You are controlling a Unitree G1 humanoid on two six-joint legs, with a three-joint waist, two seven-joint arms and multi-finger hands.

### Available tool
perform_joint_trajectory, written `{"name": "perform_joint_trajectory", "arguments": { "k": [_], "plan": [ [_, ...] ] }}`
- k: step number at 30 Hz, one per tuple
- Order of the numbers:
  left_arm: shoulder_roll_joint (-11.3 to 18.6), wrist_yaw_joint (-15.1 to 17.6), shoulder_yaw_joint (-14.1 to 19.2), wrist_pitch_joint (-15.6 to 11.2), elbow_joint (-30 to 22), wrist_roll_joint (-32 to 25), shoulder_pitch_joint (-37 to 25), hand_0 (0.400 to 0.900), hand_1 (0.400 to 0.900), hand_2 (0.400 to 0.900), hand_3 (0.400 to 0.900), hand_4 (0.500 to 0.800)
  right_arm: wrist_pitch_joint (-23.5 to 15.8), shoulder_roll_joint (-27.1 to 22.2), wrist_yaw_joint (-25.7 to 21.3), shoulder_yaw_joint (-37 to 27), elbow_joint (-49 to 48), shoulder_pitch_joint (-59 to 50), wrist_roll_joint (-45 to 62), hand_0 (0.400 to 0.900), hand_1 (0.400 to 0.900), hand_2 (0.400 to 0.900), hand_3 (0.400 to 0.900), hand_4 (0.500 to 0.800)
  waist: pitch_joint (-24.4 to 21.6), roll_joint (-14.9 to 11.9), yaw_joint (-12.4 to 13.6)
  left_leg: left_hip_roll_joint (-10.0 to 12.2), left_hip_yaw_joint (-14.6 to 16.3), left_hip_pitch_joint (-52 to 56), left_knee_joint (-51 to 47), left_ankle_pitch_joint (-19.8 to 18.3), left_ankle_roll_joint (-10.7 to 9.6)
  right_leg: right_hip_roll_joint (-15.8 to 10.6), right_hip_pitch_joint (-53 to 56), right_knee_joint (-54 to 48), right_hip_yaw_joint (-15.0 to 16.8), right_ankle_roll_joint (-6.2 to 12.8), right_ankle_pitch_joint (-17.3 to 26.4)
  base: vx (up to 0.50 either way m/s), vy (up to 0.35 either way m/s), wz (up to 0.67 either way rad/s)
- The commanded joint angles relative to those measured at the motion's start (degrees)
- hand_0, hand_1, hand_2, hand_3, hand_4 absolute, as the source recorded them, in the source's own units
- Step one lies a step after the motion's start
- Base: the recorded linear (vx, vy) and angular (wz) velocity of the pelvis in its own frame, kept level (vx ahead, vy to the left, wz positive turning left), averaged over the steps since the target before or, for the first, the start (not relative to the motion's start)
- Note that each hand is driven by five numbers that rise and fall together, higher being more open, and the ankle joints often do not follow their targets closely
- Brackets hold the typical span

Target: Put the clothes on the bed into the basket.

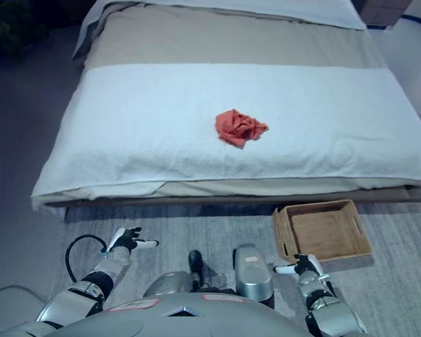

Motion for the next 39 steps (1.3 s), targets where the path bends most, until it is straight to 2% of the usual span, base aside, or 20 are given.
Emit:
{"name": "perform_joint_trajectory", "arguments": {
  "k": [1,5,7,8,10,13,14,15,17,19,22,26,28,30,32,33,34,36,37,39],
  "plan": [
    [1.9,1.8,1.7,-1.1,-2.3,1.7,-1.1,0.9,0.9,0.9,0.9,0.8,-0.5,-4.3,-3.1,-0.5,0.8,-3.1,1.4,0.9,0.9,0.9,0.9,0.8,-1.3,-1.4,-1.6,-5.2,4.4,12.5,0.3,-6.4,-5.6,-1.5,-3.8,-21.6,-3.7,4.33,9.2,0.49,-0.022,0.19],
    [2.0,0.9,1.8,-1.3,-4.1,1.8,-0.9,0.9,0.9,0.9,0.9,0.8,-0.2,-4.4,-2.9,-0.9,0.5,-2.4,1.2,0.9,0.9,0.9,0.9,0.8,-1.7,-1.4,-2.8,-4.9,3.3,17.0,0.3,-9.0,-7.0,-0.1,-3.6,-31.3,-5.6,5.6,12.3,0.48,-0.04,0.33],
    [2.1,0.3,1.3,-0.9,-6.4,2.5,0.2,0.9,0.9,0.9,0.9,0.8,-0.6,-5.1,-2.9,-1.5,0.0,-0.4,2.2,0.9,0.9,0.9,0.9,0.8,-3.7,-0.7,-4.0,-3.4,1.6,20.2,0.3,-9.9,-7.7,2.4,-1.3,-30.5,-3.7,3.83,12.4,0.53,-0.1,0.51],
    [2.1,0.3,1.2,-0.9,-6.4,2.5,0.2,0.9,0.9,0.9,0.9,0.8,-0.6,-5.1,-2.9,-1.5,0.0,-0.4,2.2,0.9,0.9,0.9,0.9,0.8,-3.8,-0.8,-4.0,-3.6,1.6,20.0,0.3,-9.8,-7.7,2.3,-1.4,-30.6,-3.6,3.84,12.5,0.55,-0.119,0.4],
    [1.9,0.3,0.8,-1.0,-7.1,2.0,0.6,0.9,0.9,0.9,0.9,0.8,-0.9,-6.1,-2.9,-1.8,-0.1,-0.3,3.2,0.9,0.9,0.9,0.9,0.8,-5.2,1.4,-5.2,-0.9,1.2,19.5,9.7,-3.7,-10.0,5.6,1.8,-27.9,-1.6,1.43,11.1,0.7,-0.161,0.29],
    [1.7,0.7,-0.2,-1.1,-9.4,1.0,-0.2,0.9,0.9,0.9,0.9,0.8,-1.5,-7.1,-3.2,-1.5,-1.7,-0.5,3.9,0.9,0.9,0.9,0.9,0.8,-4.4,0.9,-5.1,0.6,1.8,8.3,36.0,8.2,-14.3,6.9,7.6,-28.3,-1.4,-2.47,7.9,0.4,-0.167,0.15],
    [1.8,0.7,-0.2,-1.1,-9.4,1.0,-0.2,0.9,0.9,0.9,0.9,0.8,-1.5,-7.1,-3.2,-1.5,-1.7,-0.5,3.9,0.9,0.9,0.9,0.9,0.8,-4.6,0.8,-5.2,0.5,1.7,7.9,36.2,8.3,-14.3,6.7,7.4,-28.3,-1.5,-2.46,8.0,0.35,-0.211,0.11],
    [1.8,1.5,-0.2,-1.1,-9.2,0.4,-1.1,0.9,0.9,0.9,0.9,0.8,-1.6,-7.6,-3.7,-1.9,-2.1,-1.3,5.1,0.9,0.9,0.9,0.9,0.8,-2.7,-0.9,-3.3,-1.0,0.3,0.7,49.3,10.0,-14.0,6.2,11.0,-29.0,-0.5,-4.19,6.1,0.32,-0.184,0.0],
    [2.1,2.3,0.0,-1.2,-9.3,-0.4,-1.3,0.9,0.9,0.9,0.9,0.8,-1.6,-7.9,-4.0,-1.7,-2.4,-2.1,5.5,0.9,0.9,0.9,0.9,0.8,-1.5,-2.6,-1.7,0.3,0.9,-6.2,52.9,7.8,-11.4,5.4,13.6,-29.0,-0.1,-5.13,5.0,0.38,-0.222,-0.12],
    [2.7,2.5,0.6,-1.2,-10.0,-1.2,-0.2,0.9,0.9,0.9,0.9,0.8,-1.9,-8.1,-4.5,-1.5,-3.5,-2.6,6.1,0.9,0.9,0.9,0.9,0.8,-0.8,-3.7,0.4,-0.1,1.1,-12.1,47.3,3.6,-9.1,5.0,16.1,-28.8,1.5,-5.21,4.0,0.31,-0.101,-0.33],
    [3.4,2.5,1.3,-1.3,-10.2,-1.3,1.2,0.9,0.9,0.9,0.9,0.8,-2.4,-8.4,-4.6,-0.9,-5.1,-2.8,5.9,0.9,0.9,0.9,0.9,0.8,-0.8,-4.8,1.2,1.7,2.1,-14.9,37.3,3.6,-8.6,4.2,18.0,-29.1,2.4,-4.68,2.7,0.32,-0.019,-0.26],
    [3.8,3.0,2.9,-1.0,-9.1,-0.5,3.0,0.9,0.9,0.9,0.9,0.8,-3.2,-10.1,-5.1,1.1,-9.3,-4.8,3.3,0.9,0.9,0.9,0.9,0.8,-1.4,-2.8,2.3,3.2,0.1,-12.1,0.4,11.6,-11.2,4.4,22.7,-29.6,4.3,-3.06,-0.8,0.51,0.126,-0.44],
    [3.5,3.1,3.0,-0.9,-7.8,0.4,3.7,0.9,0.9,0.9,0.9,0.8,-3.0,-10.9,-5.3,1.9,-10.3,-5.6,1.2,0.9,0.9,0.9,0.9,0.8,-2.2,-1.9,2.8,3.6,0.9,-12.3,0.3,12.0,-12.6,4.0,25.1,-28.7,4.9,-2.69,-2.9,0.53,0.161,-0.72],
    [3.2,3.8,3.7,-1.2,-5.0,0.5,4.1,0.9,0.9,0.9,0.9,0.8,-2.7,-11.4,-5.2,4.6,-11.3,-7.6,-2.5,0.9,0.9,0.9,0.9,0.8,-3.7,-1.4,4.3,3.0,-3.0,-10.3,0.3,13.4,-12.2,3.2,26.9,-26.5,7.1,-2.35,-5.2,0.59,0.193,-1.17],
    [3.1,4.1,3.1,-1.3,-3.0,1.0,4.1,0.9,0.9,0.9,0.9,0.8,-2.5,-11.6,-5.0,6.4,-11.7,-8.8,-5.7,0.9,0.9,0.9,0.9,0.8,-5.4,-2.1,5.3,2.2,-1.9,-8.7,0.4,13.0,-11.5,1.6,26.9,-21.4,7.2,-1.2,-6.1,0.53,0.211,-0.58],
    [2.9,4.2,2.7,-1.3,-2.6,1.2,3.9,0.9,0.9,0.9,0.9,0.8,-2.5,-11.5,-5.0,7.1,-11.2,-9.3,-6.8,0.9,0.9,0.9,0.9,0.8,-5.6,-2.3,5.7,1.5,-1.4,-7.6,0.6,12.3,-10.7,0.8,25.3,-16.3,6.7,-0.29,-4.6,0.44,0.212,-0.43],
    [2.9,4.4,2.4,-1.3,-2.4,1.3,3.3,0.9,0.9,0.9,0.9,0.8,-2.2,-11.7,-4.8,8.5,-11.1,-10.8,-8.8,0.9,0.9,0.9,0.9,0.8,-5.4,-2.6,6.2,0.4,-0.5,-6.5,1.6,10.8,-9.1,-0.6,21.4,-7.1,6.0,0.86,0.2,0.32,0.184,-0.33],
    [3.6,4.8,1.4,-1.2,-3.1,1.1,0.9,0.9,0.9,0.9,0.9,0.8,-1.5,-12.7,-4.8,12.0,-12.0,-14.5,-12.5,0.9,0.9,0.9,0.9,0.8,-3.4,-3.0,5.6,-0.7,-0.1,-4.3,2.4,9.2,-7.4,0.0,14.3,6.8,7.8,1.75,7.5,0.24,0.167,-0.14],
    [3.3,5.3,0.6,-1.3,-2.9,1.0,-0.8,0.9,0.9,0.9,0.9,0.8,-1.6,-12.6,-5.3,13.0,-10.9,-16.3,-13.1,0.9,0.9,0.9,0.9,0.8,-2.2,-2.8,5.2,-0.9,0.0,-3.0,2.2,9.0,-6.9,0.5,11.5,11.0,7.5,1.67,7.7,0.22,0.166,-0.04],
    [3.3,6.2,-0.1,-1.2,-1.6,0.3,-3.5,0.9,0.9,0.9,0.9,0.8,-0.9,-13.1,-5.8,14.5,-8.9,-19.9,-14.1,0.9,0.9,0.9,0.9,0.8,-1.3,-1.6,4.5,-0.6,-0.1,-0.8,0.3,8.4,-6.8,-0.3,6.8,9.1,5.1,0.1,3.1,0.24,0.116,0.04]
  ]
}}
